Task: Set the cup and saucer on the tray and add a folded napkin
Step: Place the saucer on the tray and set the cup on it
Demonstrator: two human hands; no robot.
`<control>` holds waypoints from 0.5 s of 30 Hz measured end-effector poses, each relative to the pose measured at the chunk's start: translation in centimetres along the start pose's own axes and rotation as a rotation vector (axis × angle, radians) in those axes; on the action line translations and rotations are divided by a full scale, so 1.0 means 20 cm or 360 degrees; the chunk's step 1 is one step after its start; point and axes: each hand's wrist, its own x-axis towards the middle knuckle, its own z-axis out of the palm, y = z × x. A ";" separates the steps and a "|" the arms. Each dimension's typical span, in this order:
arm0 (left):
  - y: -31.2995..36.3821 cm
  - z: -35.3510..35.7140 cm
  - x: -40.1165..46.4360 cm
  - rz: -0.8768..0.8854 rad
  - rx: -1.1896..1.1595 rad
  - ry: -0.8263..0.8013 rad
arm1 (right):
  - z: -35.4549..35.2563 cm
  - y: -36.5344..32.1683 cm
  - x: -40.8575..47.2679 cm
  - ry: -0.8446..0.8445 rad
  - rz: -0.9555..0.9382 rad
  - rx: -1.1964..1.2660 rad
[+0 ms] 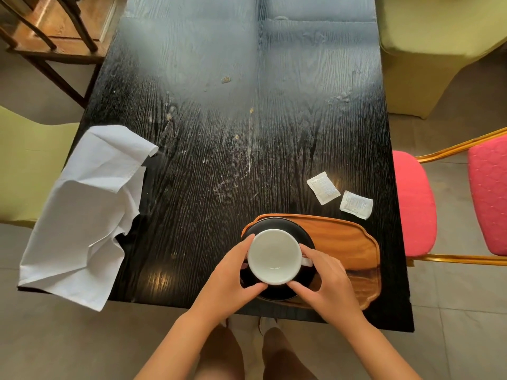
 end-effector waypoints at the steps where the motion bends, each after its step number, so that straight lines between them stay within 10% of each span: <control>1: 0.00 0.00 0.00 -0.0001 0.0007 0.0000 | -0.01 0.01 0.00 -0.0009 -0.0010 -0.0001; 15: 0.03 -0.03 0.00 -0.0047 0.0091 -0.0054 | -0.10 0.00 0.03 -0.0115 -0.0027 -0.0079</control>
